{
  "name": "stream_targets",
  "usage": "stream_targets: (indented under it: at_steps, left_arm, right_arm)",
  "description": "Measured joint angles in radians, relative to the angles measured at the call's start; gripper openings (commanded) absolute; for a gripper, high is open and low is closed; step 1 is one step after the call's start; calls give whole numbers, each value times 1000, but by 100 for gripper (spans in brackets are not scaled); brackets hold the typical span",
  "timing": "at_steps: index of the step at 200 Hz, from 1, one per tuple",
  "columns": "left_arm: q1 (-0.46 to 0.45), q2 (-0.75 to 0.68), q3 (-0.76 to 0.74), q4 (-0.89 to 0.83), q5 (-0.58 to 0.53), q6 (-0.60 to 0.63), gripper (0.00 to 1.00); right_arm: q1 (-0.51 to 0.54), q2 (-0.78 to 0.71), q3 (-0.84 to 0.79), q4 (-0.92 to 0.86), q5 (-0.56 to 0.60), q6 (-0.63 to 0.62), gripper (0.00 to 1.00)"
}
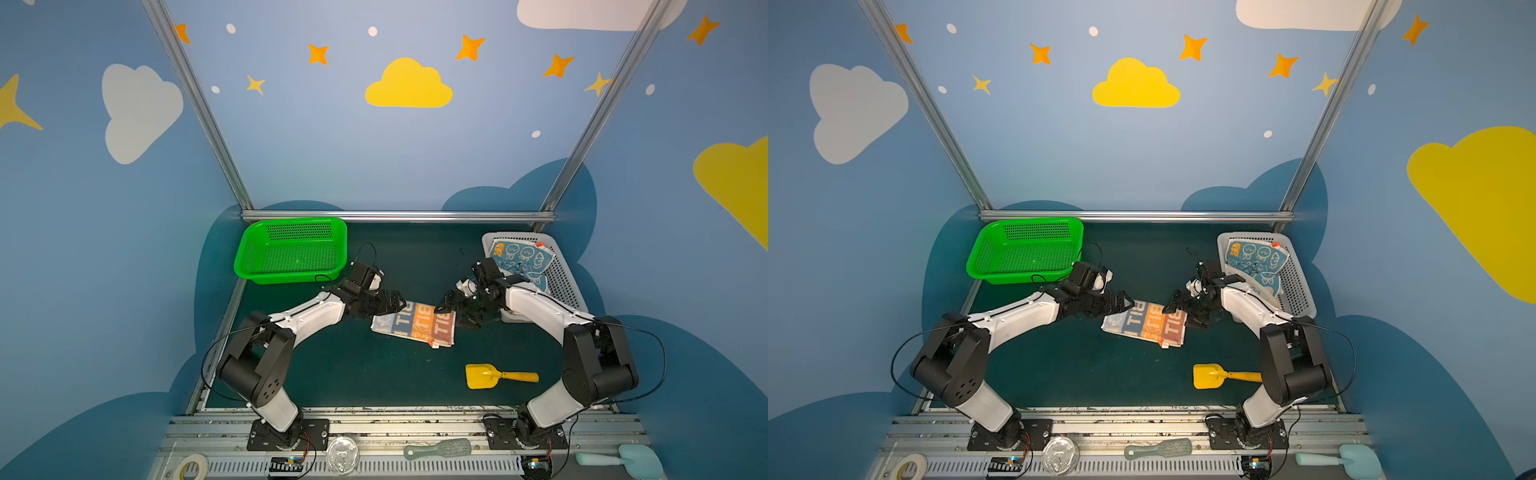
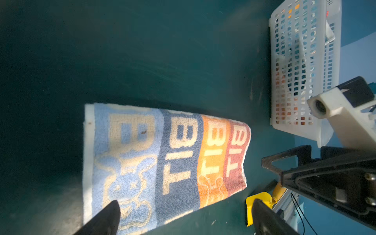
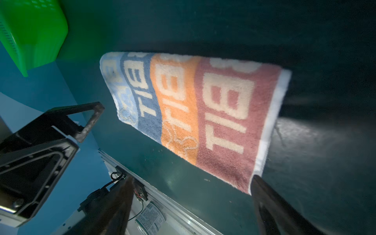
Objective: Fold and stack the towels
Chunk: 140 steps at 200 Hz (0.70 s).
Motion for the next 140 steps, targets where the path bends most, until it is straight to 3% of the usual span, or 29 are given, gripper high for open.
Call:
stream_targets:
  at_steps: [35, 140]
  left_arm:
    - [40, 83, 113, -131, -2, 79, 100]
    - [55, 201, 118, -265, 32, 166, 92]
  right_arm:
    - [-10, 33, 10, -50, 72, -35, 90]
    - [75, 136, -35, 6, 103, 15, 90]
